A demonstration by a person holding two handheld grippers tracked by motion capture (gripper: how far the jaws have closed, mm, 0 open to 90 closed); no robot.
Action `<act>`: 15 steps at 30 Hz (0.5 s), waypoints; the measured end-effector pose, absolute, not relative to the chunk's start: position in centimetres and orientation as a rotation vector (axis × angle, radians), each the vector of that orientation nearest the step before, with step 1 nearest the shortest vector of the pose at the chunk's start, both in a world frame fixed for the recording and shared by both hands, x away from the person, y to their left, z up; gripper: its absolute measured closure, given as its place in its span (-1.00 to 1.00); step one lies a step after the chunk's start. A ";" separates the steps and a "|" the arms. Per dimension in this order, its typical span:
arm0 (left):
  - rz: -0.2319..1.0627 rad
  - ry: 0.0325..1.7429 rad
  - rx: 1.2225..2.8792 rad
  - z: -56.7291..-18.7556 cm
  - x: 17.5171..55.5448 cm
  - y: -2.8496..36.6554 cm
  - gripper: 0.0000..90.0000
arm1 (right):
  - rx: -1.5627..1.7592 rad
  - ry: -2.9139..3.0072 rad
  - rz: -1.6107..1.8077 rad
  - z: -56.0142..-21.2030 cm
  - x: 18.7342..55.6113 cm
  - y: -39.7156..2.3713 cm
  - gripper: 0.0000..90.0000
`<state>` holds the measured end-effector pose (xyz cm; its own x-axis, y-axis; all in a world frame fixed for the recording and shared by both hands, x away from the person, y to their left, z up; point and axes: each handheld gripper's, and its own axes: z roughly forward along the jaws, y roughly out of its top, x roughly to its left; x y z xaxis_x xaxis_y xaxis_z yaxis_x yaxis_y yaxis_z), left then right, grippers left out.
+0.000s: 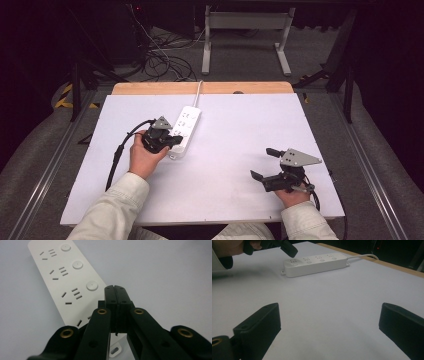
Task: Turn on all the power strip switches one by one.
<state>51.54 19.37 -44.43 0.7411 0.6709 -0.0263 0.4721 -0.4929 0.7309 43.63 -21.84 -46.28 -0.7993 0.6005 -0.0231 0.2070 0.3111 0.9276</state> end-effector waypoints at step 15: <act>0.342 0.885 2.237 -45.4 51.9 18.8 1.00 | 0.717 2.215 1.507 -46.1 43.5 -22.1 -0.90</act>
<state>51.88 18.78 -45.36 0.7322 0.6810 -0.0102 0.4973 -0.5244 0.6912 43.54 -22.06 -46.13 -0.8039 0.5945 -0.0157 0.2036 0.2999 0.9320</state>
